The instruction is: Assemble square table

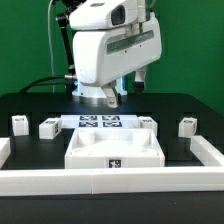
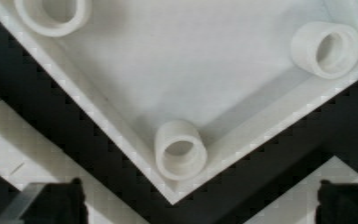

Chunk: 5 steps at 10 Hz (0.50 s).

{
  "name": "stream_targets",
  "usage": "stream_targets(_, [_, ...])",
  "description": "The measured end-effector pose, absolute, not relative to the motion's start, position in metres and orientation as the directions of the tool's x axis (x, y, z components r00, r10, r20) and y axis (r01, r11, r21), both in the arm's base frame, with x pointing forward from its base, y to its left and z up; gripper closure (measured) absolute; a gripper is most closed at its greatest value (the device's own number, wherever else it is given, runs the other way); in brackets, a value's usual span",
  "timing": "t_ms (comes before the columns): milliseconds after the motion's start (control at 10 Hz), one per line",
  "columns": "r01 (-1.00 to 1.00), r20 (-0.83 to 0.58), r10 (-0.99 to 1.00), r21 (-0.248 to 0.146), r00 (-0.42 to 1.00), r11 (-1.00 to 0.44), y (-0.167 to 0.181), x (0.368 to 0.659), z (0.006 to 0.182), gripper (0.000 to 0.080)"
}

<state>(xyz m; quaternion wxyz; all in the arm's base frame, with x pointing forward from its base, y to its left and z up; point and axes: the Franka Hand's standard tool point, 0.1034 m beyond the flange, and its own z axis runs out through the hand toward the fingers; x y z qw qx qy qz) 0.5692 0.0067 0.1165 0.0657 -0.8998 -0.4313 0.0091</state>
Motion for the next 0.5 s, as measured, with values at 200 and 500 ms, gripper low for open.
stream_targets(200, [0.775,0.040,0.778,-0.126,0.628,-0.619,0.0067,0.5694,0.1165,0.0150])
stream_targets(500, [0.775,0.039,0.778,-0.126,0.628,-0.619,0.0064,0.5692,0.1163,0.0150])
